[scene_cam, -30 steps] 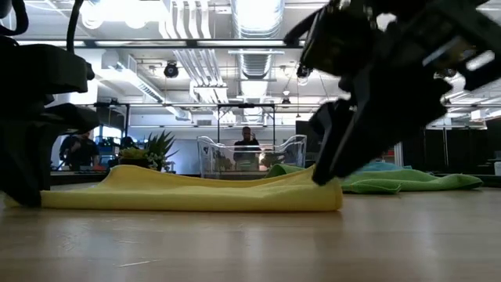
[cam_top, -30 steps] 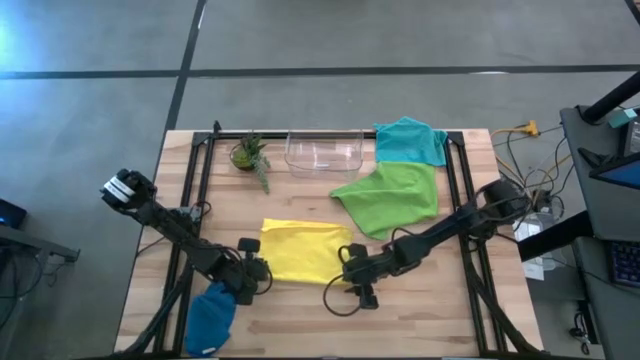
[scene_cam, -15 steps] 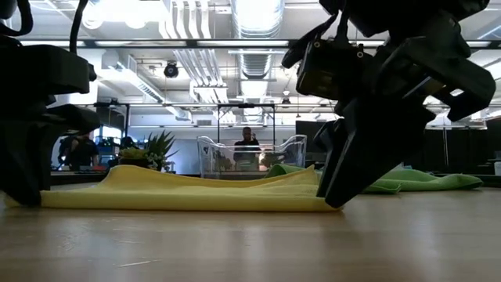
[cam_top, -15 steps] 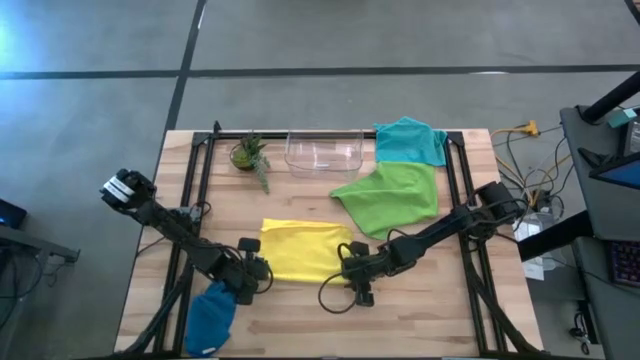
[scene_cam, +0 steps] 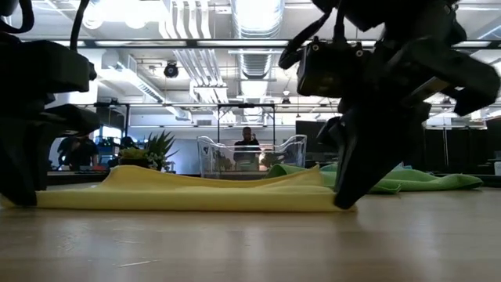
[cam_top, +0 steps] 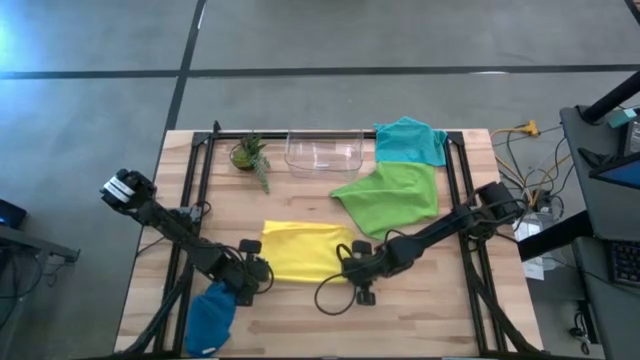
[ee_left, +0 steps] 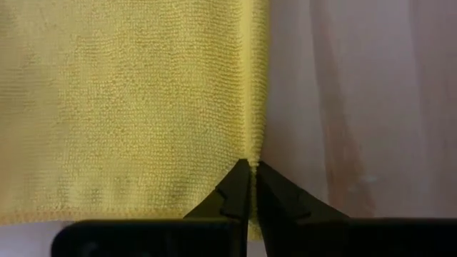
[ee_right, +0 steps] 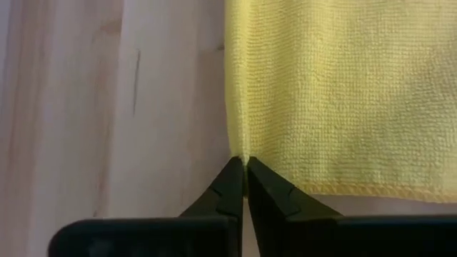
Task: Fold microfiber towels
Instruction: Fold the yellow towel
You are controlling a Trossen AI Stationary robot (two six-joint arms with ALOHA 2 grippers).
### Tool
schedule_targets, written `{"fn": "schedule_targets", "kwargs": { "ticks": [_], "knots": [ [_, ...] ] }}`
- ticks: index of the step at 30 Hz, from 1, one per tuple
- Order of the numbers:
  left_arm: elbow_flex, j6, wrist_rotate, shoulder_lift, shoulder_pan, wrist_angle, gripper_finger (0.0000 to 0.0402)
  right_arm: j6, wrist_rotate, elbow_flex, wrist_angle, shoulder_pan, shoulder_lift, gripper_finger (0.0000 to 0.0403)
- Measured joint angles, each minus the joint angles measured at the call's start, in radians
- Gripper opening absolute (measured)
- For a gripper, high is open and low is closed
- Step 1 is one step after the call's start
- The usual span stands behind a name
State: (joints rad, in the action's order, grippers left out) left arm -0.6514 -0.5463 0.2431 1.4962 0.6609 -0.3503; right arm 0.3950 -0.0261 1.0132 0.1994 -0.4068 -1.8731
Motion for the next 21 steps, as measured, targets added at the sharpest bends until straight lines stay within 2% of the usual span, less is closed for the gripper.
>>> {"fn": "schedule_targets", "kwargs": {
  "ticks": [6, 11, 21],
  "knots": [
    [0.002, -0.049, -0.030, -0.091, 0.001, -0.005, 0.0005, 0.005, 0.039, 0.052, 0.116, -0.045, 0.008, 0.0009],
    [-0.010, -0.078, -0.130, -0.139, 0.005, 0.046, 0.0005, 0.081, 0.087, 0.089, 0.127, -0.108, 0.023, 0.0009],
    [-0.043, -0.078, -0.131, -0.154, 0.008, 0.076, 0.0001, 0.185, 0.072, 0.126, 0.201, -0.152, 0.067, 0.0009]
  ]
}}
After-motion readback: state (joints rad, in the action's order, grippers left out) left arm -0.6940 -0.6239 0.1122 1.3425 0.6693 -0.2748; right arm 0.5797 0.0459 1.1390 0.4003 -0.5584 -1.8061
